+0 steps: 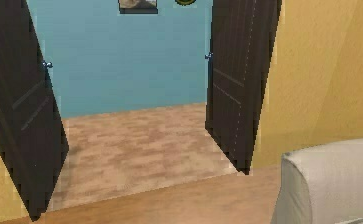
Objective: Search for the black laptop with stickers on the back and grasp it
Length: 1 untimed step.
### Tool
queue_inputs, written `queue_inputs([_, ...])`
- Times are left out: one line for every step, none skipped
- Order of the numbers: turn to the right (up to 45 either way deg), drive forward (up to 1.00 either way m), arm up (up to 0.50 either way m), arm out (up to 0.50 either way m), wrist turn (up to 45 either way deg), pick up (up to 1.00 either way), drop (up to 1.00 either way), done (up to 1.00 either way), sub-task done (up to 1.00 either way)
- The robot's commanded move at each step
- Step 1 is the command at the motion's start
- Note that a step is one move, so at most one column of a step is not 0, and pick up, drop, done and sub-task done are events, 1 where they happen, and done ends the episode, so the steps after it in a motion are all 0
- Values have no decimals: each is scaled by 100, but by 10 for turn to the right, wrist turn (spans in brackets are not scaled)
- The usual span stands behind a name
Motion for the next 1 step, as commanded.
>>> queue_inputs([0, 0, 0, 0, 0, 0, 0, 100, 0])
